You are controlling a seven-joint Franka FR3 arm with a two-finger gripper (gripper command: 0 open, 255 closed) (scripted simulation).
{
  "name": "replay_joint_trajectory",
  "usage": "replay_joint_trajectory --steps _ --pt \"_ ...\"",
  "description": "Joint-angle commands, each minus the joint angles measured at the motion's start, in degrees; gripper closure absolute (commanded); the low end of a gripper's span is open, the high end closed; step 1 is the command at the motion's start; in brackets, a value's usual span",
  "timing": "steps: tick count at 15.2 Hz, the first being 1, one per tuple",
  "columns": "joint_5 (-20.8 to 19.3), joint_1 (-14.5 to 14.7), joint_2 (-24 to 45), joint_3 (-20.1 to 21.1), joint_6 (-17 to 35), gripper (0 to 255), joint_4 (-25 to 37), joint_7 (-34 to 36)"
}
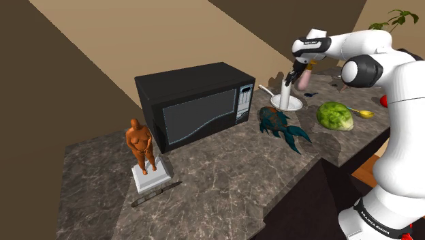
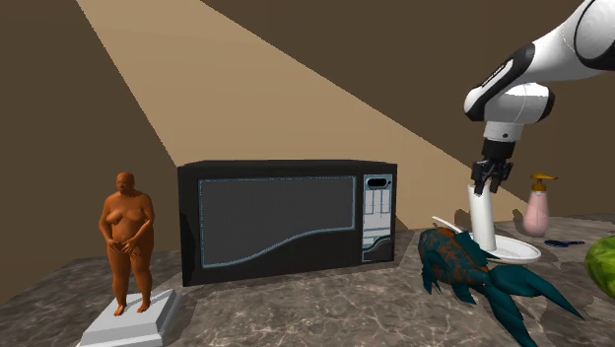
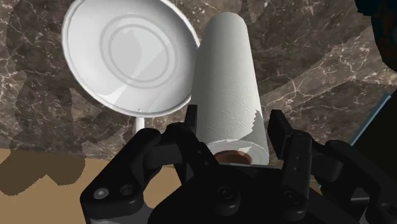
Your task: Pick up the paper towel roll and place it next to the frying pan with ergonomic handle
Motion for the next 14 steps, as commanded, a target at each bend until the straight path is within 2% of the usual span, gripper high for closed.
replay_joint_trajectory --steps 1,9,14 --pt "0.10 0.01 0.41 0.05 1.32 255 -0.89 -0.20" --pt "0.54 0.08 2.14 0.28 6.41 255 -4.30 -0.99" --pt "0.56 0.09 2.14 0.26 6.41 255 -4.30 -1.00"
